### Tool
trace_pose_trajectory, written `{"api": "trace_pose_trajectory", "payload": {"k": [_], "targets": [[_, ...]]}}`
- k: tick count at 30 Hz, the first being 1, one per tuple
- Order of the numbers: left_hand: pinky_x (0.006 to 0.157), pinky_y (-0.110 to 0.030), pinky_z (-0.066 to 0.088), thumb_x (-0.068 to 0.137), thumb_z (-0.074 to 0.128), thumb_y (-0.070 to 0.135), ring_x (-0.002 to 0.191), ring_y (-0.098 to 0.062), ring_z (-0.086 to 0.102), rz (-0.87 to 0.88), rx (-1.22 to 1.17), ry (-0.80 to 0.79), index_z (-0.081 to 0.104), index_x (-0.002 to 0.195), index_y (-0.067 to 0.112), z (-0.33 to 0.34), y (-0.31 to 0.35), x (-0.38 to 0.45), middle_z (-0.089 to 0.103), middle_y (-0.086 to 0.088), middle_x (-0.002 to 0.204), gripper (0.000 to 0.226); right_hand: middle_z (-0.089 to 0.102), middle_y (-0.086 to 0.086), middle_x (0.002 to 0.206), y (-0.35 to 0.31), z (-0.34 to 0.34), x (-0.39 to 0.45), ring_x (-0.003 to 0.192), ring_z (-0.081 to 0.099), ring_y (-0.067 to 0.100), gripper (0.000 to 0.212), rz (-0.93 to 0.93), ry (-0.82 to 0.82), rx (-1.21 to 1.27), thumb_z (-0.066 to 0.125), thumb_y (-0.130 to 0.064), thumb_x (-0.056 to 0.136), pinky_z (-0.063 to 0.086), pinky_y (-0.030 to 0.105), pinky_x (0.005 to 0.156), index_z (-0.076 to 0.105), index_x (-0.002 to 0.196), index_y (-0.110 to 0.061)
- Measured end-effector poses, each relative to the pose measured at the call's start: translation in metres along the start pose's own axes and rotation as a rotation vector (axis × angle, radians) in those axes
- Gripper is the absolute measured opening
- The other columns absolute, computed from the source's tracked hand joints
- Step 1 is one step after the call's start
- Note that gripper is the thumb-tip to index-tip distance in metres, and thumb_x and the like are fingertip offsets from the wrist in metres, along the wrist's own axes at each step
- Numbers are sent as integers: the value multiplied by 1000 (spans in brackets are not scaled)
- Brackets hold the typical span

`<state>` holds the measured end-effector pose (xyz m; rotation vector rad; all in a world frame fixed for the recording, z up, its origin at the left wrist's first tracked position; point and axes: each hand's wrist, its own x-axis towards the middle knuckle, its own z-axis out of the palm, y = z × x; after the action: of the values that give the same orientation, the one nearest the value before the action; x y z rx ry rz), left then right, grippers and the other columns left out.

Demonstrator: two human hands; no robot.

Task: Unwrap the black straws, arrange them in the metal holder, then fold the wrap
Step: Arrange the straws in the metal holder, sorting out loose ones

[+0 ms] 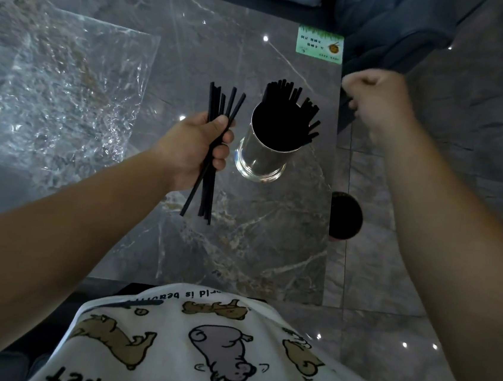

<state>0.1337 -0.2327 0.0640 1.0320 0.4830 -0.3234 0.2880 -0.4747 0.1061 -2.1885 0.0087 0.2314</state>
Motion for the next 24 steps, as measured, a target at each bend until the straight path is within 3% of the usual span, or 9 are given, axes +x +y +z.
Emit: {"api": "trace_pose_trajectory", "payload": {"k": [3,7,9,14,24], "targets": [[48,-21,37,103,43,22,52,-8,40,-6,-2,24,55,95,14,1,-2,2,51,4,70,17,68,-13,87,8,15,2,78,62,0,4,-6,-178,-18,65,-35,88,47,20,66,68,87,-33],[48,-21,37,102,43,22,53,-8,41,-11,2,55,55,99,13,3,-2,4,52,4,69,16,69,-11,99,2,39,6,94,64,6,22,-46,-302,14,71,-39,82,50,24,78,68,101,-29],[49,-21,37,102,43,22,53,-8,41,-10,7,67,56,100,13,3,-2,5,52,4,69,16,69,-8,97,-1,49,8,93,66,8,25,-64,-335,-15,75,-36,79,52,25,82,67,101,-27],[49,-21,38,102,44,23,53,-8,41,-5,-8,56,56,102,13,2,-1,6,52,4,70,16,67,-8,82,-5,60,13,77,66,8,10,-85,-296,-106,73,-26,81,52,26,69,64,80,-29],[50,-22,39,101,45,24,54,-8,43,0,-18,37,56,100,13,-6,0,10,54,5,70,16,70,2,85,2,55,13,74,67,11,19,-51,-319,-2,61,-9,82,56,33,73,69,80,-26]]}}
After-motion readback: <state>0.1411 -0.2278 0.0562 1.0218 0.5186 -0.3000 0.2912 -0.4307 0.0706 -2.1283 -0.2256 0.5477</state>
